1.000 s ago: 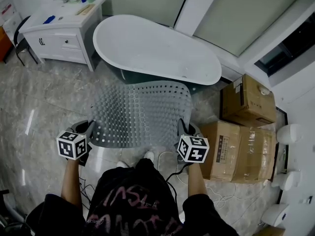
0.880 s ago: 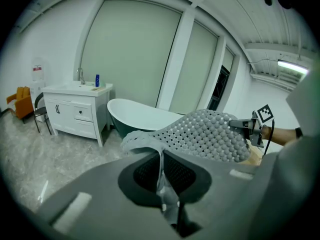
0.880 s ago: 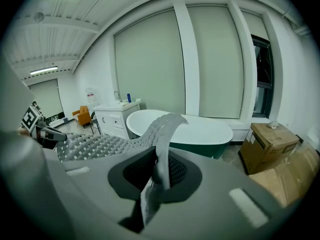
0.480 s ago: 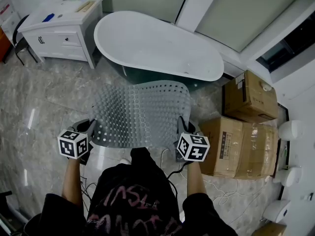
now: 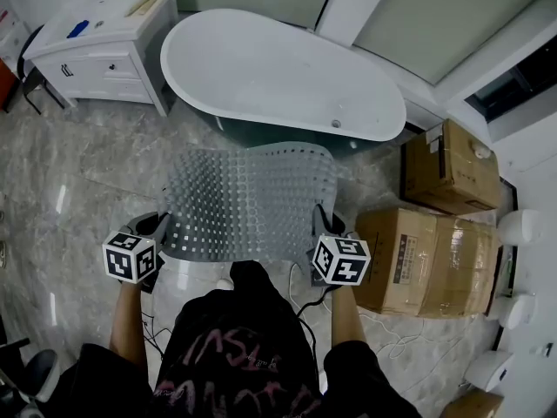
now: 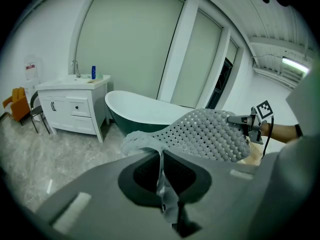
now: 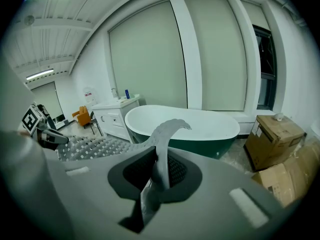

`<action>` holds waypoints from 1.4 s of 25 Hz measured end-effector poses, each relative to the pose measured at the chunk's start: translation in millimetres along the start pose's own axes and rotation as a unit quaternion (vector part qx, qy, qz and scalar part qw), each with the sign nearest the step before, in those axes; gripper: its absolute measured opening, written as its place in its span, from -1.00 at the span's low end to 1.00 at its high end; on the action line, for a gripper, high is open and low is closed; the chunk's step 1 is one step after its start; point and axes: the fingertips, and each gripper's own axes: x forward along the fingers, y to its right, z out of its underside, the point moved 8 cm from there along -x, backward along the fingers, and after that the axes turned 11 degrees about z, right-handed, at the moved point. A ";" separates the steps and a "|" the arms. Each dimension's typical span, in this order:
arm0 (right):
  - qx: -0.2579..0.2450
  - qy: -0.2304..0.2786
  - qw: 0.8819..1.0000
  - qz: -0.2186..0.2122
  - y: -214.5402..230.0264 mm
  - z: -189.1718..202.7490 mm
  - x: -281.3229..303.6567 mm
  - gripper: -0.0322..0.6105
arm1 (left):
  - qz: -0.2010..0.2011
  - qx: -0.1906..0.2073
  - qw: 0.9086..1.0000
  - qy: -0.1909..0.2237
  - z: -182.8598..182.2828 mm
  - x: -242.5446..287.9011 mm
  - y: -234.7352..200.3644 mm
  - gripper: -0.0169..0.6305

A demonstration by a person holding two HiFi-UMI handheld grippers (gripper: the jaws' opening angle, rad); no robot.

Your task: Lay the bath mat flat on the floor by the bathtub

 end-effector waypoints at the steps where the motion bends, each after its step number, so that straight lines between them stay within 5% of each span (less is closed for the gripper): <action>1: -0.002 -0.003 1.000 -0.002 0.5 -2.1 7.4 -0.76 | -0.002 -0.001 1.000 -0.005 -3.6 5.3 -3.1 -0.92; 19: 0.012 -0.053 0.998 -0.038 29.0 -18.8 113.8 -0.76 | -0.020 -0.037 0.997 -0.068 -42.6 86.3 -25.8 -0.92; 35: 0.010 -0.056 0.998 -0.035 21.3 -17.9 126.9 -0.76 | -0.009 -0.031 0.996 -0.087 -51.7 101.6 -43.9 -0.92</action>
